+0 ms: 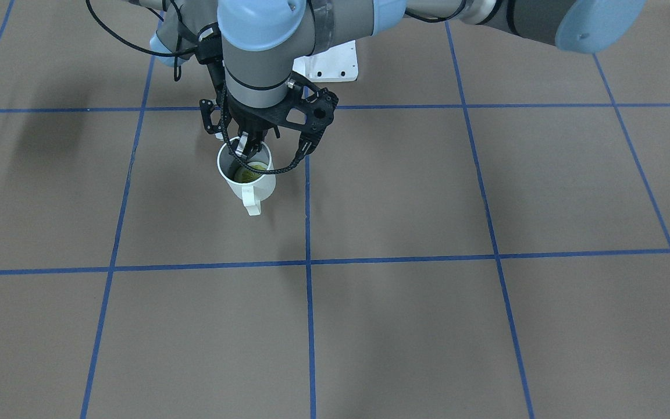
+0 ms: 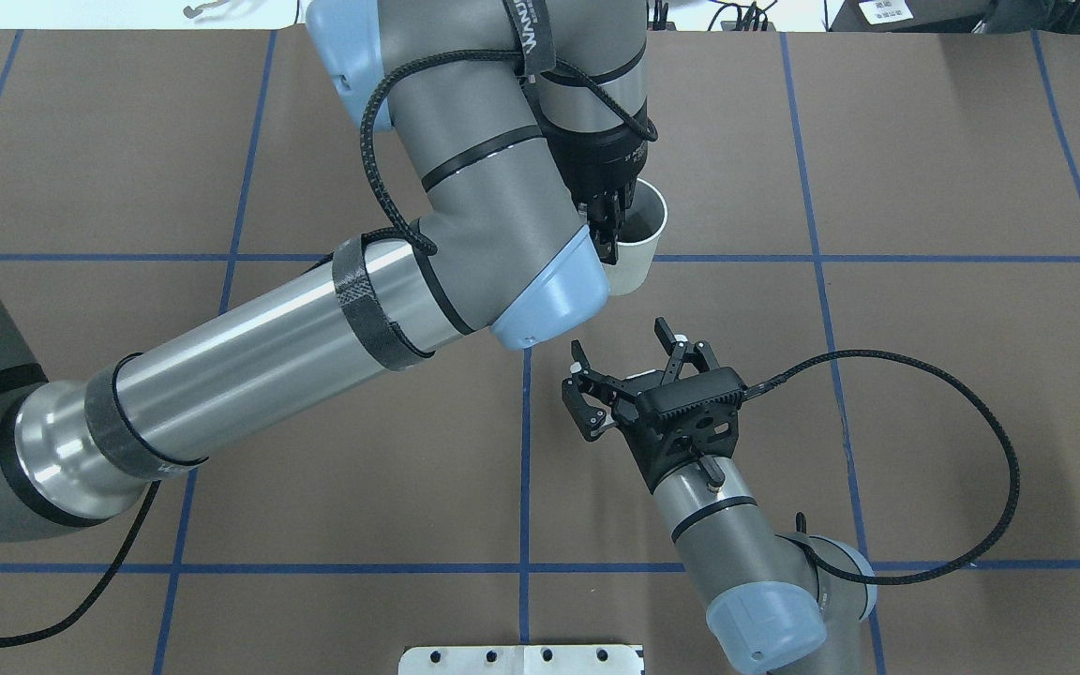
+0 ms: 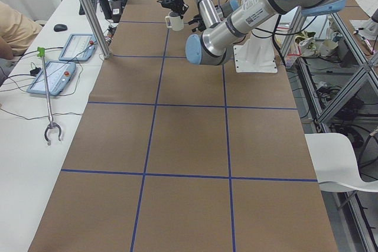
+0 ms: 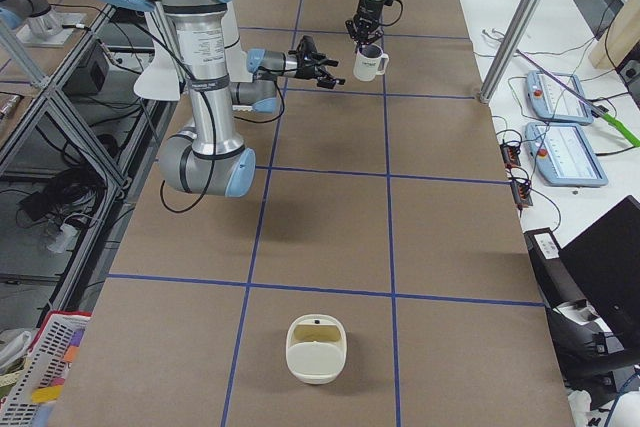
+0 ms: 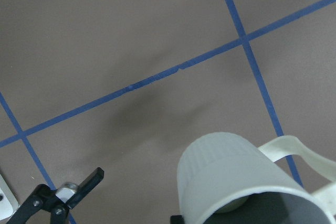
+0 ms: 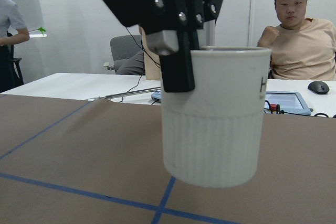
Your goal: Left arm hands cup to right arm to dump lemon
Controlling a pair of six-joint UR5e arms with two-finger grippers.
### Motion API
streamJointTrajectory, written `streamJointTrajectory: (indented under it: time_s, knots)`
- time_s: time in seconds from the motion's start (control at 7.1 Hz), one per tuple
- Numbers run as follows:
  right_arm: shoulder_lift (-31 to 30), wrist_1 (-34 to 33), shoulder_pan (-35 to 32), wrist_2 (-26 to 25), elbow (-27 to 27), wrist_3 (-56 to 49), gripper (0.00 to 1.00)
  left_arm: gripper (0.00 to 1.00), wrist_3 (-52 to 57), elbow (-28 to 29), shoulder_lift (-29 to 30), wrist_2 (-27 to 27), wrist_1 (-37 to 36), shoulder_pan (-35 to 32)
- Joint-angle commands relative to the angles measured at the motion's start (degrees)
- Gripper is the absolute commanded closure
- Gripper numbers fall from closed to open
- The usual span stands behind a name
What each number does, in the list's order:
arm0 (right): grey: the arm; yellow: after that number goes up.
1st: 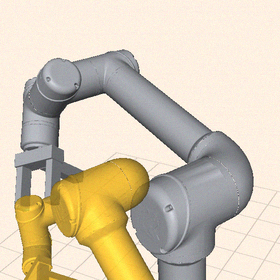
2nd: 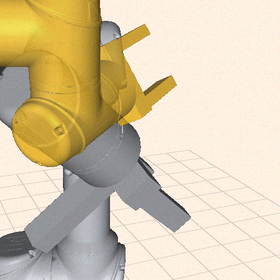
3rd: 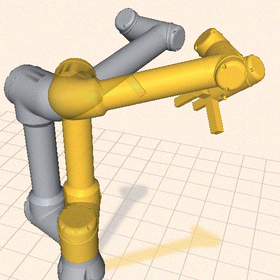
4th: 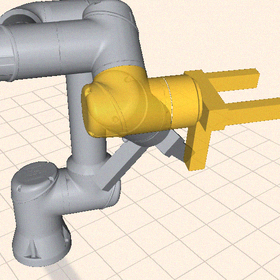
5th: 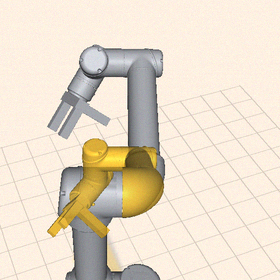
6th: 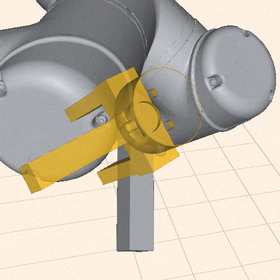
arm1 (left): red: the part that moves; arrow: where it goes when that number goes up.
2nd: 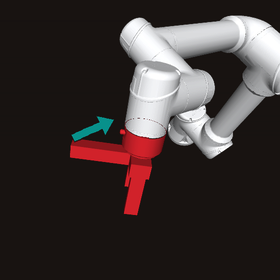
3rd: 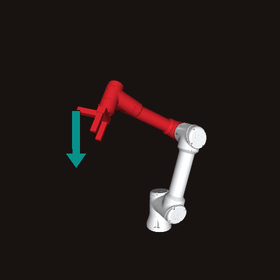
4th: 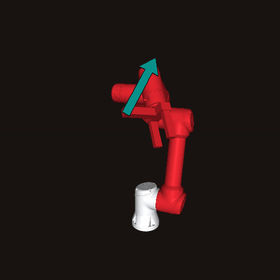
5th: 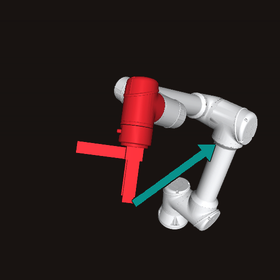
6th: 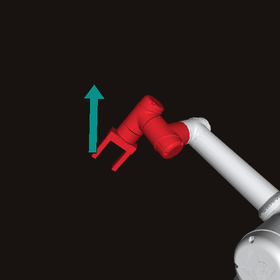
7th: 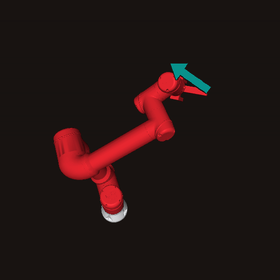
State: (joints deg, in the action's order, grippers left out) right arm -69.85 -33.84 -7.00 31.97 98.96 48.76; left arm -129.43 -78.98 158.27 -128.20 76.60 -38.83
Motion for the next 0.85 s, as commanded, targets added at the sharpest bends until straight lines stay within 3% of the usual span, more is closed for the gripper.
streamJointTrajectory:
  time_s: [0.0, 0.7]
  knots:
    - [0.2, 0.2, -0.9, -1.6, -0.2, 0.0, 0.01, 1.0, 0.1, -0.2, -0.3, 0.1, -0.3, 0.1]
    - [0.6, 0.3, -2.3, -1.6, -0.2, 0.0, 0.01, 1.0, 0.1, -0.2, -0.2, 0.1, -0.2, 2.3]
